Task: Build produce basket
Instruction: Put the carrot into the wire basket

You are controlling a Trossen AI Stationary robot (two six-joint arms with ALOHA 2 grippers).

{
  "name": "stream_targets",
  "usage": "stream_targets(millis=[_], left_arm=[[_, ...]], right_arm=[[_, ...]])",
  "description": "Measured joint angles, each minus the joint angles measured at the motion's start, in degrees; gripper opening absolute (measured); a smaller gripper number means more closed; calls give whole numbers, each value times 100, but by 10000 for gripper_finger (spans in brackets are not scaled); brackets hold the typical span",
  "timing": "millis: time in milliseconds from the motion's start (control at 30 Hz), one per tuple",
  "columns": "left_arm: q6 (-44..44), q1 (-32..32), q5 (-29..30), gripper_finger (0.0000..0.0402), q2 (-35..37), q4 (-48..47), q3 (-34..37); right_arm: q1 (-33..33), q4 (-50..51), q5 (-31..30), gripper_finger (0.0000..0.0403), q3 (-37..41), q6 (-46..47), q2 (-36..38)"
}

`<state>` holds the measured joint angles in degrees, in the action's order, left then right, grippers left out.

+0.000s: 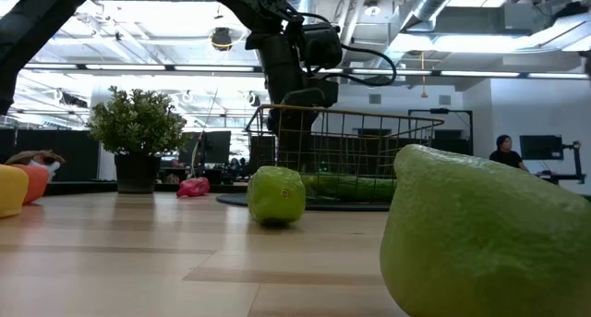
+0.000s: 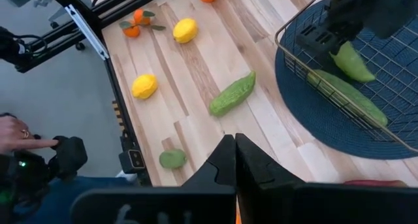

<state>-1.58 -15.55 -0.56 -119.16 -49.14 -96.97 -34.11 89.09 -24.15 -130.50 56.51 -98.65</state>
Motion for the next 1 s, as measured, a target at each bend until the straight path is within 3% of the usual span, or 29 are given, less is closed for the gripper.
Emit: stream_targets(millis=[167, 400, 733, 1000], left_arm=[[154, 1, -529, 181, 318, 21, 0], [330, 173, -429, 181, 1530, -33, 0], [538, 799, 711, 181, 3330, -399, -2], [741, 1338, 1632, 181, 4137, -761, -2]], right_arm=[[3, 80, 154, 10, 0, 7, 0], [142, 82, 936, 10, 74, 46, 2], [173, 91, 2486, 16, 1413, 947, -1], [-253, 110, 2797, 89, 3386, 2469, 466]])
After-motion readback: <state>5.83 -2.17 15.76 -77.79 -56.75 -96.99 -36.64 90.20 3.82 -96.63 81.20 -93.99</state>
